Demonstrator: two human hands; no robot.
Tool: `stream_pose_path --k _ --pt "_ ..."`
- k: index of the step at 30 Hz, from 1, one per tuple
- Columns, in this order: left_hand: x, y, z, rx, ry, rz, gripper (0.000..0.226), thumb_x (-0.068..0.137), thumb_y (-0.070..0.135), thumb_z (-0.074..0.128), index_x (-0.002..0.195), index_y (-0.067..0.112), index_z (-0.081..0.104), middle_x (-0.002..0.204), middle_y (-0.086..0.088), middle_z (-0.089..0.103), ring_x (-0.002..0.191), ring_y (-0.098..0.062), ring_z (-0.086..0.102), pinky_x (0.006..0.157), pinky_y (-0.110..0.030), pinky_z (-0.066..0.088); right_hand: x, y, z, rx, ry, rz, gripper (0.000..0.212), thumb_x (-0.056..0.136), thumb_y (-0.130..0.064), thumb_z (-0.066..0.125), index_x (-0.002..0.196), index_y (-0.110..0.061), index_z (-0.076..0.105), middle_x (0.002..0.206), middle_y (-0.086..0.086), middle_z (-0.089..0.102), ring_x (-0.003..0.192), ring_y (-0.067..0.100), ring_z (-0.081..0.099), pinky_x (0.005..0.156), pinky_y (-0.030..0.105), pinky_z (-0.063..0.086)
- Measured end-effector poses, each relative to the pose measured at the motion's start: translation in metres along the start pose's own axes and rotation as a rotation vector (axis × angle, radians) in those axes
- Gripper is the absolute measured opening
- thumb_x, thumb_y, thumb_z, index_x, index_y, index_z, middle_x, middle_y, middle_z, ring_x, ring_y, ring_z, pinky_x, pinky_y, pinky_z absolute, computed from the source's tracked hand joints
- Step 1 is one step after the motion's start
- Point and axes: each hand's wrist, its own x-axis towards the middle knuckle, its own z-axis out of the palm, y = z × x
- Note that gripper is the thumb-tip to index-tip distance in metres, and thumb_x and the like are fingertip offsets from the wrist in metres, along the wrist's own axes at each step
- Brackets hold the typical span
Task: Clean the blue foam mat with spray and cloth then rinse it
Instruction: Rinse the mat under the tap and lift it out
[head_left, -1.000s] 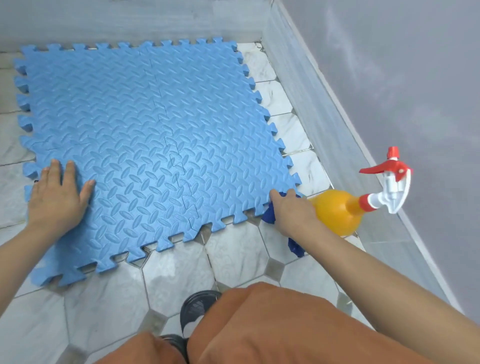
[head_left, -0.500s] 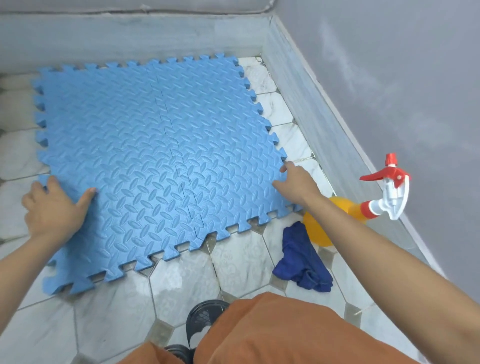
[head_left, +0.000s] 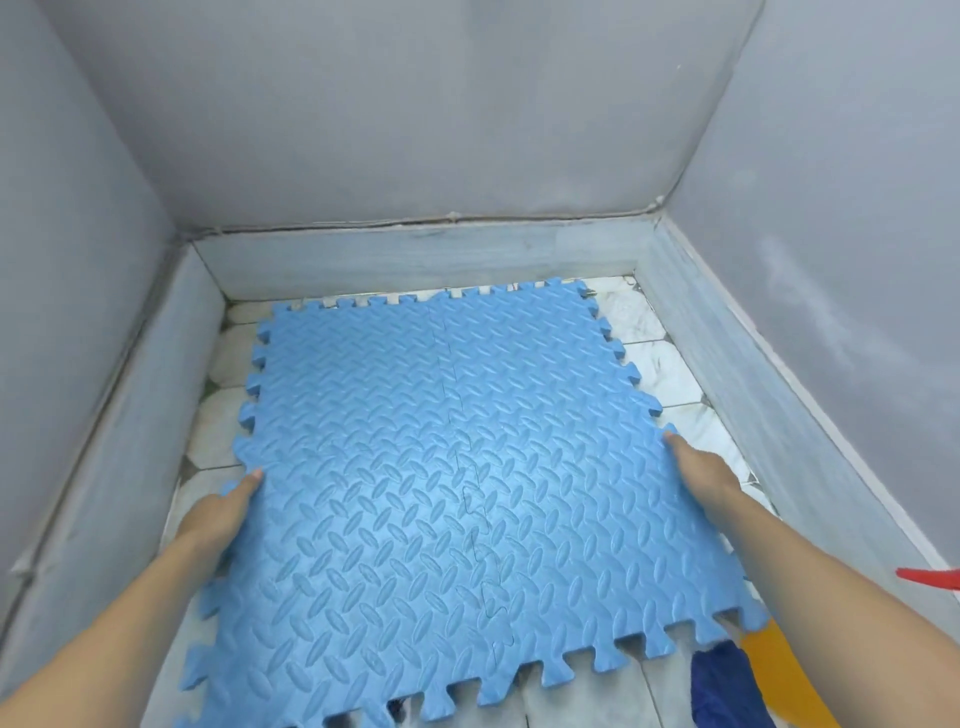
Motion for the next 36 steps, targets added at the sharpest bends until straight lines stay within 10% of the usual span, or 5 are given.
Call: stream_pose_path --k 5,16,20,29,36 --pt "-0.057 0.021 -0.003 -0.086 0.219 0.125 0.087 0.073 0.08 0.045 0.128 0.014 0.056 0.132 -0.014 0.057 0.119 -0.037 0.053 0.103 -0.048 0.04 -0.015 0.001 0.007 0.01 0.284 -0.07 0.067 0.092 -0.066 0.032 0.074 -0.006 0.058 0.073 0.003 0.056 0.077 0.029 0.051 0.072 0.036 0.036" --pt "-0.095 0.077 -0.024 -0.304 0.402 0.409 0.068 0.085 0.073 0.041 0.099 0.009 0.059 0.098 -0.017 0.065 0.094 -0.039 0.058 0.084 -0.049 0.045 -0.026 -0.034 -0.013 0.43 0.513 -0.229 0.063 0.092 -0.061 0.043 0.059 -0.008 0.041 0.066 0.014 0.053 0.063 0.031 0.046 0.067 0.039 0.036" --pt "-0.092 0.15 -0.048 -0.362 0.378 0.61 0.045 0.091 0.057 0.048 0.091 0.012 0.052 0.078 -0.012 0.055 0.06 -0.021 0.049 0.051 -0.027 0.046 -0.014 -0.091 -0.024 0.513 0.532 -0.293 0.061 0.092 -0.061 0.045 0.073 -0.004 0.057 0.079 0.017 0.057 0.077 0.031 0.048 0.073 0.037 0.035" --pt "-0.038 0.227 -0.064 -0.251 0.118 0.512 0.058 0.089 0.037 0.064 0.134 0.013 0.036 0.12 -0.002 0.05 0.102 -0.02 0.049 0.088 -0.037 0.043 0.028 -0.159 -0.002 0.549 0.3 -0.325 0.08 0.065 -0.083 0.036 0.082 -0.006 0.053 0.086 0.015 0.06 0.085 0.032 0.052 0.077 0.04 0.036" --pt "-0.036 0.288 -0.081 -0.24 0.005 0.37 0.08 0.08 0.041 0.073 0.144 0.014 0.033 0.14 -0.001 0.047 0.128 -0.027 0.046 0.095 -0.041 0.037 0.033 -0.216 -0.039 0.452 0.116 -0.395 0.054 0.091 -0.025 0.059 0.14 -0.017 0.037 0.115 0.006 0.057 0.093 0.026 0.053 0.081 0.036 0.038"
